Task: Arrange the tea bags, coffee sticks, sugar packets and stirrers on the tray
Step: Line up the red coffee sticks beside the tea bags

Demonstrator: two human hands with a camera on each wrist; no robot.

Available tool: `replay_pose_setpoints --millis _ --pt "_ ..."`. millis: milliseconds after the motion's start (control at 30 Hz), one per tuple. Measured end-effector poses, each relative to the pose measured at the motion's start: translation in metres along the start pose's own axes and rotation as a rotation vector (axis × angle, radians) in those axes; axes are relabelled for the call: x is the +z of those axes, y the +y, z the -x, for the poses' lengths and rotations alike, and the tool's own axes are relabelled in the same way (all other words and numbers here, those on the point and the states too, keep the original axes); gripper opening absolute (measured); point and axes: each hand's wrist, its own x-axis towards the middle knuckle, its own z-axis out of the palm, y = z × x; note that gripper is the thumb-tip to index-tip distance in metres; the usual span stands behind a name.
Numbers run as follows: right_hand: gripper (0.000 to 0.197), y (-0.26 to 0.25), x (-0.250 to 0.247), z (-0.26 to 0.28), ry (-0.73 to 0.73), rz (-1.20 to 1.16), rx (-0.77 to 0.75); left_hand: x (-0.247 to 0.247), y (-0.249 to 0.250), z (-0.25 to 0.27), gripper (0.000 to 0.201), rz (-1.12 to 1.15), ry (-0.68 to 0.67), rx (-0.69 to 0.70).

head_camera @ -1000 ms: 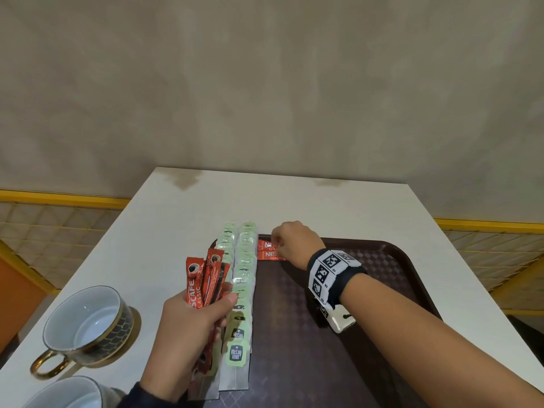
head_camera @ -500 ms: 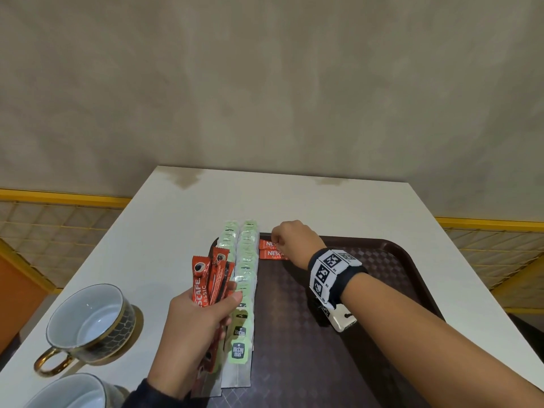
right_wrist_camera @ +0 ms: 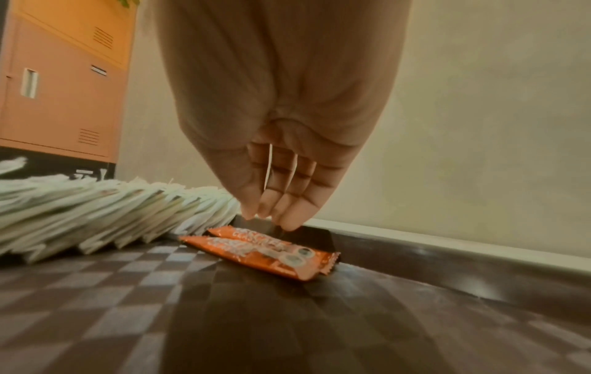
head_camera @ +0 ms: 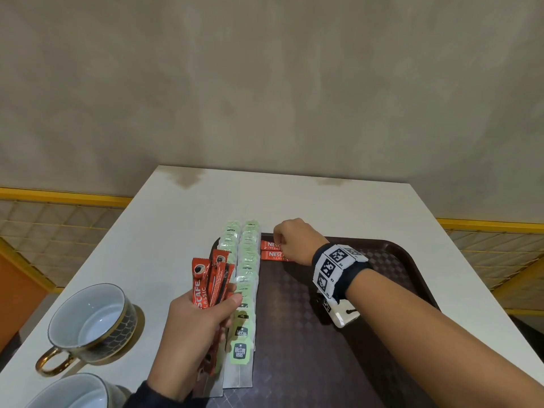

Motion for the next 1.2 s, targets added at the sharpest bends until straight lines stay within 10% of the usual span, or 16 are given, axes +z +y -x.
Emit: replay_pose_setpoints --millis 433,633,767,1200 --pt "0.016 -0.001 0.005 0.003 -0.037 0.010 0.006 0.005 -0.002 0.002 0.016 0.096 -0.056 -0.034" --pt "0.011 -0.011 -0.019 0.034 0.162 -0.478 0.042 0.016 0.012 0.006 0.020 0.301 -0.236 -0.189" --pt "0.024 -0.041 -0.038 0.080 -0.051 -0.917 0.015 0.026 0.014 0.008 0.026 0.312 -0.291 -0.174" --pt "0.013 -0.030 -0.044 0.127 0.063 -1.139 0.047 0.048 0.023 0.033 0.025 0.153 -0.385 -0.039"
